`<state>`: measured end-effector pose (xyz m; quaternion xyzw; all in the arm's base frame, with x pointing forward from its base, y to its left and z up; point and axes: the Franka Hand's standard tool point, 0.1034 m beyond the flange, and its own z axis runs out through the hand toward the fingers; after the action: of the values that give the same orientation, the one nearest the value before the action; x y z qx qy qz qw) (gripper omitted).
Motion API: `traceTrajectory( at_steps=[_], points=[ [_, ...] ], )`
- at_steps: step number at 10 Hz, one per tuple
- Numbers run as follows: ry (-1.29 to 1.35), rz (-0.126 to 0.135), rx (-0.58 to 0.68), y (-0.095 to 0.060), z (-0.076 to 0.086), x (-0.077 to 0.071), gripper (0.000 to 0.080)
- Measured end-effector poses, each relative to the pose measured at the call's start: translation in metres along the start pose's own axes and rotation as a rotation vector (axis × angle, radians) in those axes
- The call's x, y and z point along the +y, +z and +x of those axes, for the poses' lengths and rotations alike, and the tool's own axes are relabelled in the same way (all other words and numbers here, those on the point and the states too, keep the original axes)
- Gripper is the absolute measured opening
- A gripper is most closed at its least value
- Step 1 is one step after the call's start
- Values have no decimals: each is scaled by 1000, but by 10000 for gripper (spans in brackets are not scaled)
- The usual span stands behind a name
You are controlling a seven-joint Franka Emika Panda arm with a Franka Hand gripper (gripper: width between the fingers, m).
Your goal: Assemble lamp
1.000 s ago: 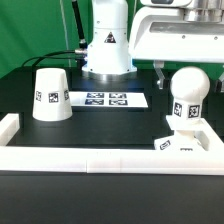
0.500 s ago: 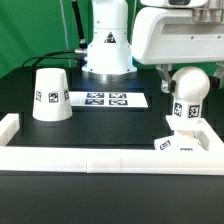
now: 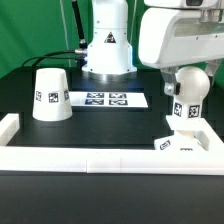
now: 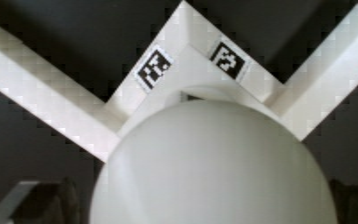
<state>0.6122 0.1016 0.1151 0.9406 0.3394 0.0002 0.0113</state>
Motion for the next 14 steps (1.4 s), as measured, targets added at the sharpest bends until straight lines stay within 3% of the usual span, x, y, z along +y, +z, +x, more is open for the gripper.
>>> traceTrajectory(
  at_steps=[1,2,7,14],
  points=[
    [-60,-5,-3,0,-1,1,698],
    [-48,-5,-3,0,-1,1,573],
    [57,-4,-2,0,0,1,576],
    [711,5,17,-2,-3,6,577]
  ],
)
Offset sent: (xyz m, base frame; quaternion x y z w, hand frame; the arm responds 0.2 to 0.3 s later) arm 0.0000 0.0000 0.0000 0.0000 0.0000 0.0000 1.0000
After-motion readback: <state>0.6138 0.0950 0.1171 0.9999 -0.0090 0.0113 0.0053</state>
